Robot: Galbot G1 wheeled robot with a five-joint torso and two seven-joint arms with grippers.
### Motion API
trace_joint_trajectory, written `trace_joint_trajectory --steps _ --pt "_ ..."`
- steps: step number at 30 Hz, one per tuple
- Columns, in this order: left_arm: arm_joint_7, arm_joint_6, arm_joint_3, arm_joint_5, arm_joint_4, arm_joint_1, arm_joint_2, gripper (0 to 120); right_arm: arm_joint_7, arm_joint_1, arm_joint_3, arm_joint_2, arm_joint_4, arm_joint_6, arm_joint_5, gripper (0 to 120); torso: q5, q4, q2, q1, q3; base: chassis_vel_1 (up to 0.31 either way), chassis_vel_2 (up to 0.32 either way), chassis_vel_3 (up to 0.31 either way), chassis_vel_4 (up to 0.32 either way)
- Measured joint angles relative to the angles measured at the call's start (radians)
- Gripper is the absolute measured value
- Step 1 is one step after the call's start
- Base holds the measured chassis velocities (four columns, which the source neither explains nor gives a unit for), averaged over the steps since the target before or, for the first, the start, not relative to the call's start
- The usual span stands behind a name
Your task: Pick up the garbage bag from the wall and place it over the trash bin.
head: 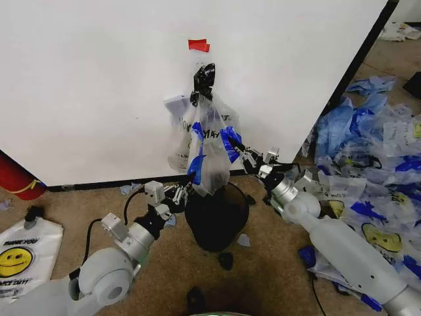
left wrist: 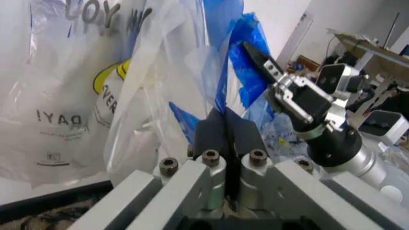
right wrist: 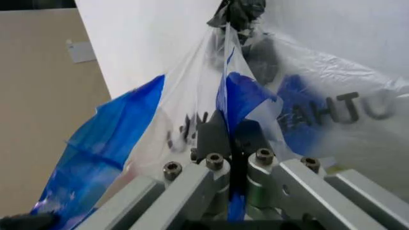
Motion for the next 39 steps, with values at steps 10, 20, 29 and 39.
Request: trace_joint_trajectory --steps 10,20,29,39 --pt "0.005 -0.002 0.012 0.026 0.012 0.024 -0.013 0 0.012 -0.025 0.007 -0.003 -0.002 0.01 -0.014 0 0.0001 0.0 0.0 0.0 0.0 0.0 0.0 0.0 0.0" --pt "0.008 -0.003 0.024 0.035 0.02 0.023 -0.021 0 0.011 -0.045 0.002 -0.003 -0.007 0.016 -0.027 0 0.0 0.0 0.0 0.0 0.0 0.0 0.0 0.0 0.0" --pt "0.016 -0.003 0.025 0.044 0.022 0.042 -0.023 0 0.0 -0.088 0.001 -0.018 0.012 0.019 -0.042 0 -0.0001 -0.0001 0.0 0.0 0.0 0.0 0.0 0.0 0.0" --pt "0.024 -0.01 0.025 0.068 0.018 0.083 -0.02 0 -0.001 -0.122 0.01 -0.023 0.025 0.026 -0.053 0 0.0 -0.0001 0.0 0.0 0.0 0.0 0.0 0.0 0.0"
